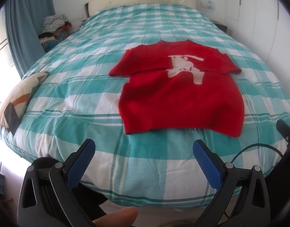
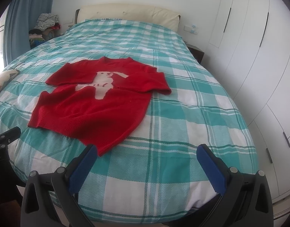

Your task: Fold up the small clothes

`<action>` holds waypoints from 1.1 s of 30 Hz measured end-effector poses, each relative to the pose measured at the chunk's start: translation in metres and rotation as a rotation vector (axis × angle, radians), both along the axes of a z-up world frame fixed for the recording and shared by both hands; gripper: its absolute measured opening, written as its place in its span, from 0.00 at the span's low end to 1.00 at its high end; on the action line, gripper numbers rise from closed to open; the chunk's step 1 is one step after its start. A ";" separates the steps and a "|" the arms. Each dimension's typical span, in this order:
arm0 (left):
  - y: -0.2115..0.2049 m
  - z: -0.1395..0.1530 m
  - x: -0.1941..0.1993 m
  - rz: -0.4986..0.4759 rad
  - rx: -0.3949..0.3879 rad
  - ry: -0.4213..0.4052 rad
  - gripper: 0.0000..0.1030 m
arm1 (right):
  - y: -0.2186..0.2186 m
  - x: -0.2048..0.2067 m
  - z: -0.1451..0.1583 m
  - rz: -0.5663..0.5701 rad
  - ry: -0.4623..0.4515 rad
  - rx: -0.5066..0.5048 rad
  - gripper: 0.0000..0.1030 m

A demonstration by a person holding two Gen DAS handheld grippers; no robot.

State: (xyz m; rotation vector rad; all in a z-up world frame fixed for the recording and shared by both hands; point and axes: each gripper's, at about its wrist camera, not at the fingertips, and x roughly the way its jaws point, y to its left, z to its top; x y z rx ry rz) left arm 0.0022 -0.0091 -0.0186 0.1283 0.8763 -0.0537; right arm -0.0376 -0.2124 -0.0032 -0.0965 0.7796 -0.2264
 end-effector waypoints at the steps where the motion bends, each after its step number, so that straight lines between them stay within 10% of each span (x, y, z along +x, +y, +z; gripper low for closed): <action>1: 0.000 0.000 0.000 0.001 0.001 0.000 1.00 | 0.000 0.000 0.000 0.000 0.001 0.000 1.00; 33: 0.003 -0.005 0.004 0.008 0.007 0.032 1.00 | -0.005 0.002 -0.002 -0.008 0.013 -0.008 1.00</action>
